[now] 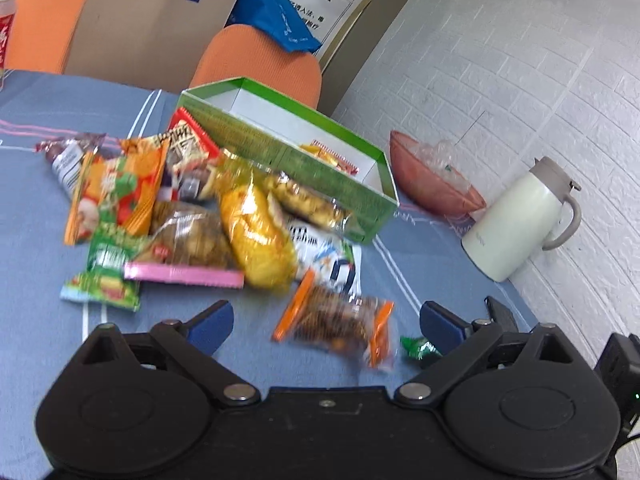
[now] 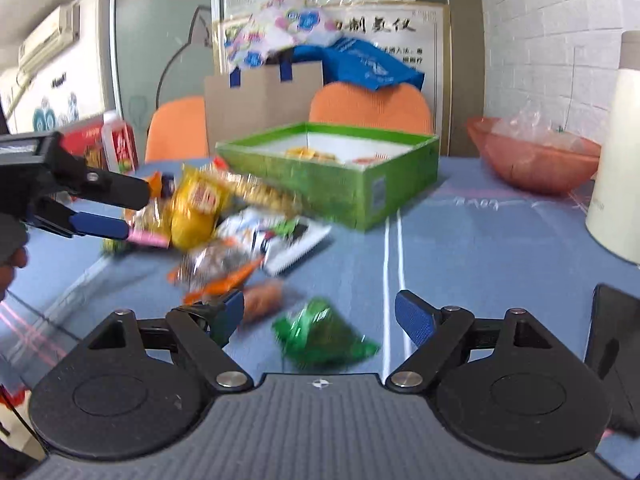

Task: Organize snacks
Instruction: 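Grasp the orange-wrapped sausage with the left gripper while the right grasps the green candy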

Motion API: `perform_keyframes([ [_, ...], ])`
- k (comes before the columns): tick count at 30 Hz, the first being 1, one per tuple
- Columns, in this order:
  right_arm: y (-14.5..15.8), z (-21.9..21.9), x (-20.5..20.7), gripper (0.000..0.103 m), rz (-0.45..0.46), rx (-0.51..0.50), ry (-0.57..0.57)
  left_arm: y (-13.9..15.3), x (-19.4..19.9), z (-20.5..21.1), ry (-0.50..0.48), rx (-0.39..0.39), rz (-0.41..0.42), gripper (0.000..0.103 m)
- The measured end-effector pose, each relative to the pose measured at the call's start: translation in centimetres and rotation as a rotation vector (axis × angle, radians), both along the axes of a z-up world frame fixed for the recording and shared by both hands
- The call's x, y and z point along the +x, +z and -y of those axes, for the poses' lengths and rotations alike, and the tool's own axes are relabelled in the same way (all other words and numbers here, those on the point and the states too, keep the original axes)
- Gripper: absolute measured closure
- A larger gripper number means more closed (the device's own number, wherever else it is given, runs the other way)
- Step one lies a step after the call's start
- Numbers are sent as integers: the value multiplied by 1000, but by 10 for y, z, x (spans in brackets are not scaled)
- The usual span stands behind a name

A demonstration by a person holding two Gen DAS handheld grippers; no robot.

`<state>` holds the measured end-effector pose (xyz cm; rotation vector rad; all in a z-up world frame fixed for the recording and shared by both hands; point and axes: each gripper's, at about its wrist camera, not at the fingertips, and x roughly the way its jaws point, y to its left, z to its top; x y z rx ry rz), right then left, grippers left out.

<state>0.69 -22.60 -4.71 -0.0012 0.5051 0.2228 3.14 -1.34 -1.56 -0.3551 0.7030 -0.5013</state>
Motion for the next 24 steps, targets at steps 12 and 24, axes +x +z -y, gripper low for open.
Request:
perform_keyframes([
  [12, -9, 8, -14, 38, -11, -61, -73, 0, -13, 75, -287, 49, 76, 32],
  [24, -14, 26, -18, 31, 13, -41, -125, -31, 24, 110, -306, 204, -16, 40],
])
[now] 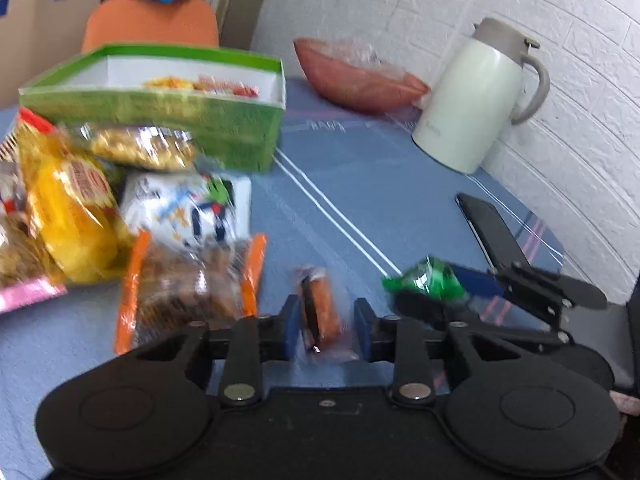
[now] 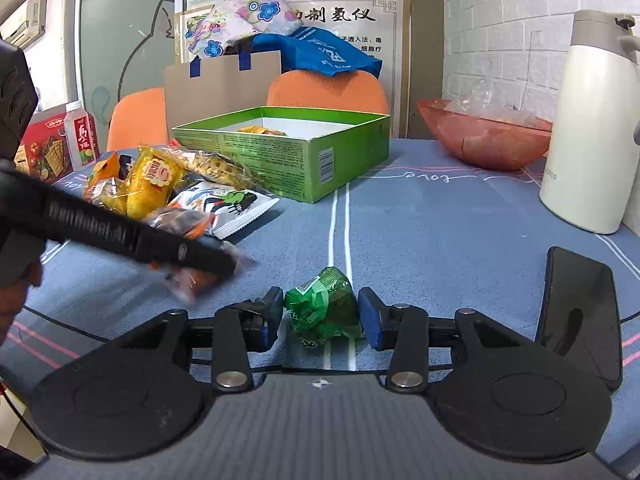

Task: Organize snacks
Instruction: 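Grasp the orange-wrapped sausage with the left gripper while the right grasps the green candy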

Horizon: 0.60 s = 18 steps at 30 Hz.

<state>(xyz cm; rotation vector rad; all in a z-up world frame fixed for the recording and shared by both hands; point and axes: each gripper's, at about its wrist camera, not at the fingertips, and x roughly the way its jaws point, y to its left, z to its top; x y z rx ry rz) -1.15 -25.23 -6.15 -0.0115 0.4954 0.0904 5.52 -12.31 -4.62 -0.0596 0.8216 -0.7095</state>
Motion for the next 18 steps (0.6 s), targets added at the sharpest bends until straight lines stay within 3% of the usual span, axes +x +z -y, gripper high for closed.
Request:
perform_keyframes([
  [3, -1, 5, 1, 28, 2, -6, -19, -2, 2, 2, 29, -3, 6, 33],
  [7, -1, 8, -1, 21, 9, -9, -31, -1, 3, 8, 18, 8, 11, 32],
  [10, -1, 8, 0, 9, 12, -12, -31, -2, 3, 8, 19, -5, 16, 31],
  [12, -3, 9, 2, 7, 3, -10, -39, -3, 3, 6, 21, -19, 19, 30],
  [15, -5, 10, 4, 11, -10, 5, -38, -3, 0, 6, 20, -16, 34, 31],
  [18, -5, 9, 5, 35, -10, -10, -28, -4, -1, 5, 20, -13, 31, 33],
])
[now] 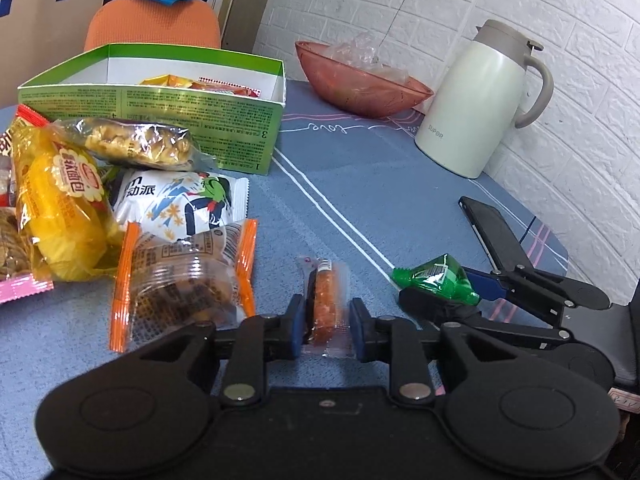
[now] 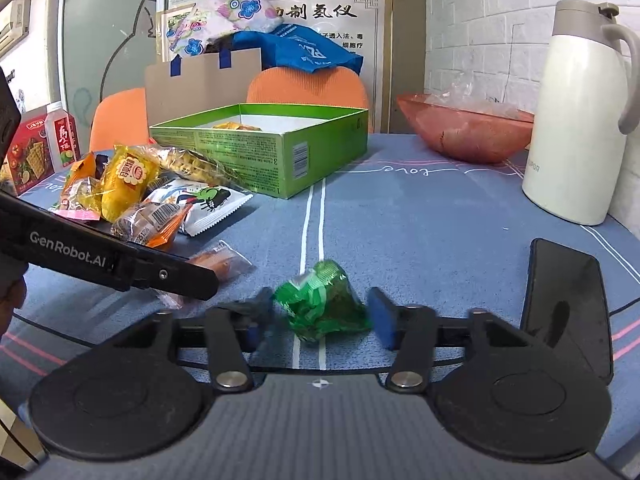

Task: Organize snacks
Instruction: 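Grasp the orange-wrapped sausage with the left gripper while the right grasps the green candy, then carry sausage and candy into the green box while opening both grippers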

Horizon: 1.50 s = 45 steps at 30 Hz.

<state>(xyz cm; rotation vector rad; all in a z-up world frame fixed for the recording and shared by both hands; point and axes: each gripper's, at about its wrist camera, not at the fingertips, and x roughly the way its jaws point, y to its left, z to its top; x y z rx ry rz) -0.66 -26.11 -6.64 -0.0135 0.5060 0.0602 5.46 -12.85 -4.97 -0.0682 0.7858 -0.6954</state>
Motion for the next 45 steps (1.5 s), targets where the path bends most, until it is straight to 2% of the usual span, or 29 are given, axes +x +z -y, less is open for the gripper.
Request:
perform_keyframes([
  [4, 6, 0, -1, 44, 11, 20, 5, 3, -2, -8, 9, -47, -25, 34],
  [11, 34, -1, 10, 44, 97, 86, 50, 50, -1, -32, 40, -120, 75, 34],
  [16, 57, -13, 37, 44, 190, 106, 91, 83, 31, -50, 124, -159, 132, 34],
  [20, 70, -23, 71, 44, 250, 100, 105, 98, 71, -63, 211, -187, 150, 34],
  [26, 68, -29, 130, 44, 246, 105, 80, 95, 134, -70, 315, -171, 144, 33],
  [32, 59, -28, 162, 43, 236, 118, 47, 80, 174, -64, 361, -145, 95, 33],
  [34, 57, -29, 168, 42, 237, 112, 50, 74, 183, -61, 362, -130, 81, 29],
  [35, 54, -30, 171, 38, 236, 105, 63, 71, 185, -58, 359, -124, 84, 20],
  [36, 51, -32, 174, 30, 233, 96, 83, 68, 186, -57, 356, -117, 85, 0],
  [37, 47, -34, 176, 22, 221, 77, 98, 64, 186, -56, 359, -105, 74, 0],
  [38, 44, -37, 176, 1, 208, 47, 98, 62, 182, -57, 366, -108, 69, 0],
  [41, 45, -40, 156, 0, 250, -15, 74, 63, 163, -67, 371, -160, 78, 0],
  [45, 62, -35, 119, 0, 292, 42, 72, 77, 128, -83, 386, -195, 87, 0],
])
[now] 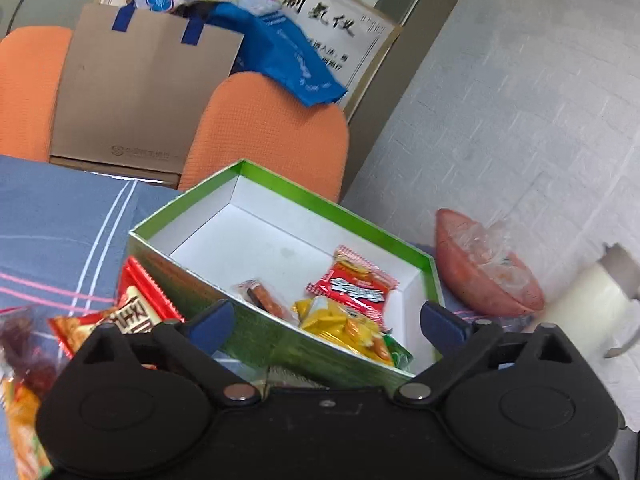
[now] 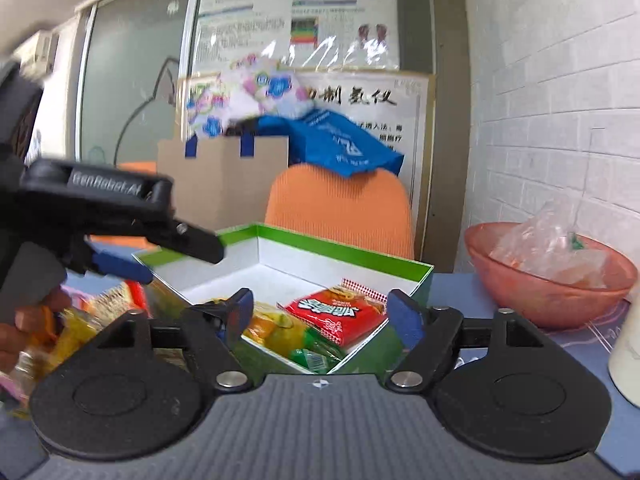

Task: Organize snacks
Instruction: 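Carry sausage and candy into the green box while opening both grippers, then grasp the green pea snack with the left gripper while the right grasps the clear cookie pack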

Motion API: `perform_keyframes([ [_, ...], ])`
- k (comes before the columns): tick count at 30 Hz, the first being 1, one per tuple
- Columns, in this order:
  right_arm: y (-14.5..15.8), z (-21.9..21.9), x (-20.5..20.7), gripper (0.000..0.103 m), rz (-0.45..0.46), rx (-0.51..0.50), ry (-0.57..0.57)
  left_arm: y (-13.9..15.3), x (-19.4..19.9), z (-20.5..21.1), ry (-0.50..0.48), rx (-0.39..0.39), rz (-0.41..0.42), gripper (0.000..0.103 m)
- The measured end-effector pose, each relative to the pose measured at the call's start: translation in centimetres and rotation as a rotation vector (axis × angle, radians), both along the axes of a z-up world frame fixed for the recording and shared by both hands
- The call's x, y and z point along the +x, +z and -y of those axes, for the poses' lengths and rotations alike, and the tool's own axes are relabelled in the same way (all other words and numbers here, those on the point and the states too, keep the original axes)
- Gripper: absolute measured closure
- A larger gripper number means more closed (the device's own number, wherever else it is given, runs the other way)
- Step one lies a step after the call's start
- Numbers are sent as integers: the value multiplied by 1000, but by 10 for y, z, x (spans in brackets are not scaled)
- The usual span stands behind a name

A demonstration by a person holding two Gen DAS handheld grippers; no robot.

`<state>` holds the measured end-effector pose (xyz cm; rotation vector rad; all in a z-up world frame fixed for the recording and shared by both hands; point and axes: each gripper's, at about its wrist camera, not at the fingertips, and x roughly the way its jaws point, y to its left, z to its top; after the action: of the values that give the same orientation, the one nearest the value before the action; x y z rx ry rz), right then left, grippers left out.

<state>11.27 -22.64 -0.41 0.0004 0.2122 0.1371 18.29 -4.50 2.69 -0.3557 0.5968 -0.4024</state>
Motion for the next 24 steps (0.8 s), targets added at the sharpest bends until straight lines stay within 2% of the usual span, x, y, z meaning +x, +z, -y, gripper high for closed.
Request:
perform_keyframes([
  [5, 11, -3, -42, 0, 2, 51, 47, 14, -60, -22, 25, -2, 20, 0],
  [7, 6, -7, -55, 0, -30, 68, 70, 12, -86, -32, 37, -13, 48, 0],
  [10, -8, -18, -64, 0, -102, 92, 92, 3, -116, -44, 46, -21, 48, 0],
  [16, -32, -46, -68, 0, -200, 53, 165, -34, -152, -62, 45, -16, -45, 0],
  [21, -31, -63, -56, 0, -153, -13, 230, -44, -166, -76, 52, -32, -74, 0],
  [24, -37, -69, -46, 0, -175, -26, 287, -44, -169, -81, 46, -50, -79, 0],
])
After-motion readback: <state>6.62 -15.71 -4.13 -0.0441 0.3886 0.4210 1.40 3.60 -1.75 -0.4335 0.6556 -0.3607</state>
